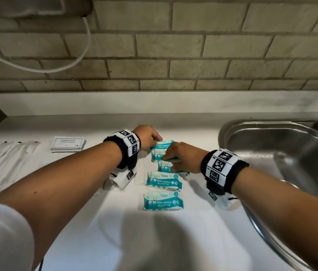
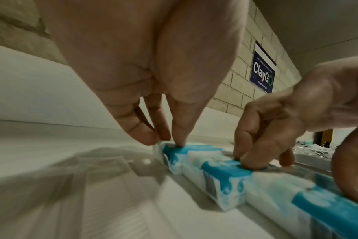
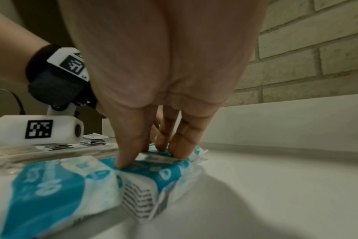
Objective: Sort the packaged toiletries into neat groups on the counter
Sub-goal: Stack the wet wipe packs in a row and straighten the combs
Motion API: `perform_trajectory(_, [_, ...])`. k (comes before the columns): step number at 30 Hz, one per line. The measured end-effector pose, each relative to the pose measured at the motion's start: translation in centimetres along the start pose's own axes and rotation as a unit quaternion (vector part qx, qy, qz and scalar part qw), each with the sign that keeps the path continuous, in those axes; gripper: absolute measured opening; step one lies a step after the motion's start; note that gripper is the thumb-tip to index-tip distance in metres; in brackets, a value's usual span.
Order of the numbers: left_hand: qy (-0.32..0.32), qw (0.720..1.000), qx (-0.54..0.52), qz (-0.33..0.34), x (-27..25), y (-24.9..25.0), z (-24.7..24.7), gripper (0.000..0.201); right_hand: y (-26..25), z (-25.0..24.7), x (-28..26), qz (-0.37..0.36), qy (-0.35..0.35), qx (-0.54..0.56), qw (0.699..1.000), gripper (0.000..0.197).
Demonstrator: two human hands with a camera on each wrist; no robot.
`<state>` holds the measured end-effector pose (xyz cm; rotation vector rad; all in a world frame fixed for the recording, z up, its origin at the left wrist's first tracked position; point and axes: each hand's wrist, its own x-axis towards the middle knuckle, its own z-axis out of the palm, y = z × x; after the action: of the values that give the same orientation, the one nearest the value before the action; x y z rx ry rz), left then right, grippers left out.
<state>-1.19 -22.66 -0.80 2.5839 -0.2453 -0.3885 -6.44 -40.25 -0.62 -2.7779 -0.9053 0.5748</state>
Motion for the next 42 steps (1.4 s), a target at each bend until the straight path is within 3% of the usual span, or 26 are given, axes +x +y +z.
perform_trajectory(4, [-0.003, 1.0, -0.024, -0.012, 0.1, 0.0, -0.2, 0.025, -0.2, 0.3, 0.2, -0.013, 0.013, 0.033, 0.999, 0.049])
perform_trajectory(17, [-0.005, 1.0, -0.022, 0.003, 0.0, -0.3, -0.2, 0.025, -0.6, 0.1, 0.5, -0.024, 0.006, 0.028, 0.999, 0.047])
perform_trajectory(23, [-0.01, 0.999, 0.034, 0.034, -1.0, -0.5, -0.3, 0.035, -1.2, 0.5, 0.1, -0.033, 0.032, 0.006, 0.999, 0.027])
perform_trajectory(28, [-0.015, 0.998, 0.052, 0.037, -1.4, -0.5, -0.5, 0.036, -2.1, 0.5, 0.1, -0.041, 0.04, 0.003, 0.998, 0.023])
perform_trajectory(42, [-0.013, 0.997, 0.053, 0.059, -1.5, -0.5, -0.5, 0.03, -3.4, 0.7, 1.2, -0.037, 0.091, 0.078, 0.992, 0.035])
